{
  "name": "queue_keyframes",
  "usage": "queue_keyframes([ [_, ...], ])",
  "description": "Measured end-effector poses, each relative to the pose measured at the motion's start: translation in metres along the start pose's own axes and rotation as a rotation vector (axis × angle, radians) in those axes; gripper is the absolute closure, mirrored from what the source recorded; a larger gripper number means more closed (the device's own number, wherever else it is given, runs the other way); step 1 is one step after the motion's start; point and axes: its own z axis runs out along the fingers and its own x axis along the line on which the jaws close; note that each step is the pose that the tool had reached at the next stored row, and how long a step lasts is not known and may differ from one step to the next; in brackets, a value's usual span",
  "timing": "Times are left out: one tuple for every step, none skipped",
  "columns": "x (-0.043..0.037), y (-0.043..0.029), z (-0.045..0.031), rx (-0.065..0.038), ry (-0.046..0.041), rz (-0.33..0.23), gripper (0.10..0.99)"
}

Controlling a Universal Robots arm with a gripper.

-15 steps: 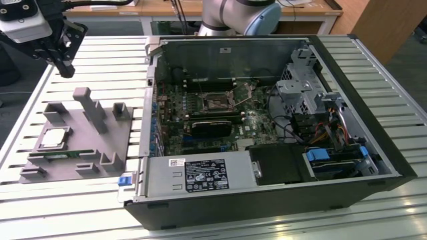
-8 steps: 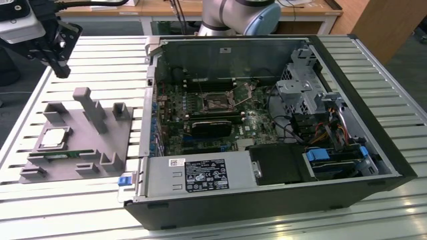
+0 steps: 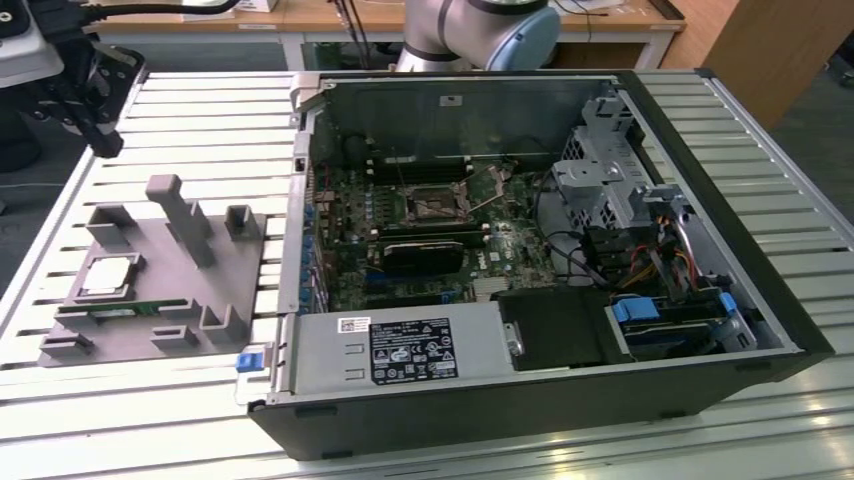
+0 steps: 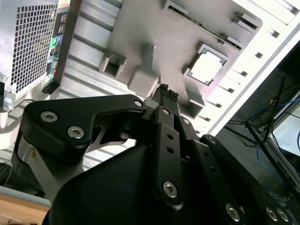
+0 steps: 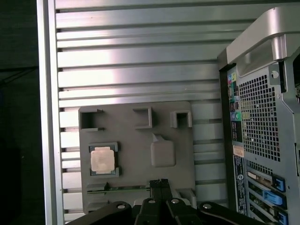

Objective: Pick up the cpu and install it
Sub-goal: 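Reach for the cpu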

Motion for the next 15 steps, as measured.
queue_keyframes([
  [0.0019, -0.0001, 0.0001, 0.000, 0.0000, 0.000, 0.980],
  [0.0036, -0.0003, 0.0002, 0.000, 0.0001, 0.000, 0.980],
  [0.0053, -0.0004, 0.0003, 0.000, 0.0001, 0.000, 0.980],
  [0.0070, -0.0005, 0.0003, 0.000, 0.0003, 0.000, 0.980],
  [0.0086, -0.0007, 0.0004, 0.000, 0.0004, 0.000, 0.980],
  [0.0102, -0.0008, 0.0004, 0.000, 0.0005, 0.000, 0.980],
  [0.0117, -0.0009, 0.0005, 0.000, 0.0006, 0.000, 0.980],
  [0.0131, -0.0010, 0.0006, 0.000, 0.0007, 0.000, 0.980],
  [0.0145, -0.0011, 0.0006, 0.000, 0.0008, 0.000, 0.980],
  [0.0158, -0.0012, 0.0007, 0.000, 0.0009, 0.000, 0.980],
  [0.0172, -0.0013, 0.0007, 0.000, 0.0010, 0.000, 0.980],
  [0.0185, -0.0014, 0.0008, 0.000, 0.0011, 0.000, 0.980],
  [0.0199, -0.0016, 0.0008, 0.000, 0.0012, 0.000, 0.980],
  [0.0212, -0.0017, 0.0009, 0.000, 0.0013, 0.000, 0.980],
  [0.0224, -0.0017, 0.0010, 0.000, 0.0014, 0.000, 0.980],
])
